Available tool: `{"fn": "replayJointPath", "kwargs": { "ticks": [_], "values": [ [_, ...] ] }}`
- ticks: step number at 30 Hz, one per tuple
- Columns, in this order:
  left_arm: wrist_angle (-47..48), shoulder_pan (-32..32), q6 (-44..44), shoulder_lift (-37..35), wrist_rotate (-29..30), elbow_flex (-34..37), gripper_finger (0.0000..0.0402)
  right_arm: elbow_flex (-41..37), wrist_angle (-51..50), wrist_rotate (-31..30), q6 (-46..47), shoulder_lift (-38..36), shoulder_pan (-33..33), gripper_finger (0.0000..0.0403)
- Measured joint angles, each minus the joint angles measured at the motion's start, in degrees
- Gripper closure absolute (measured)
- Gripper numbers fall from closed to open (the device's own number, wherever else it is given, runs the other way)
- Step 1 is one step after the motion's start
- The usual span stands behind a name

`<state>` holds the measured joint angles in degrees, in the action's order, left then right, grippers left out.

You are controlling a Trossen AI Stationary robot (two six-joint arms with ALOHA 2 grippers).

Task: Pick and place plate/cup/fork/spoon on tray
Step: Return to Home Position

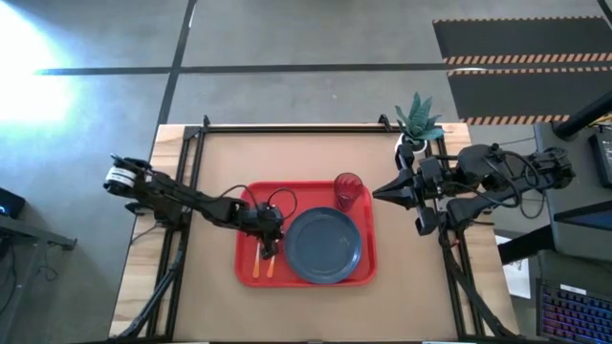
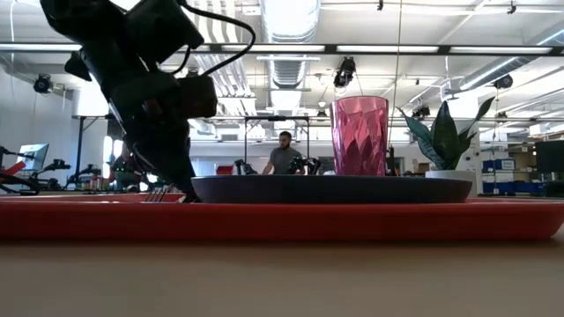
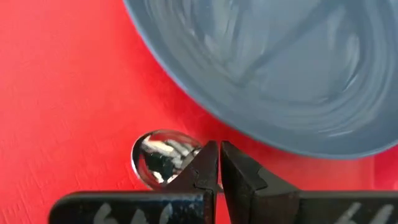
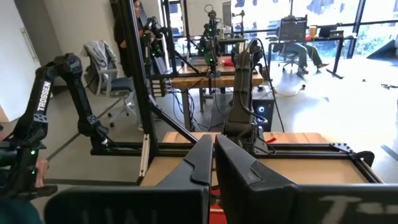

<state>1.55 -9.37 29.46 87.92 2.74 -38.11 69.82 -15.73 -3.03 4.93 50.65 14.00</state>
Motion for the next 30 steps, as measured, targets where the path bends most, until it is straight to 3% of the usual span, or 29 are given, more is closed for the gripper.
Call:
{"fn": "replayJointPath", "kwargs": {
  "ticks": [30],
  "values": [
    [7.6, 0.0, 0.1, -0.9, 0.9, -0.9, 0.0401, 0.0, -0.4, 0.0, 0.6, 0.0, 0.0, 0.0394]
  ]
}}
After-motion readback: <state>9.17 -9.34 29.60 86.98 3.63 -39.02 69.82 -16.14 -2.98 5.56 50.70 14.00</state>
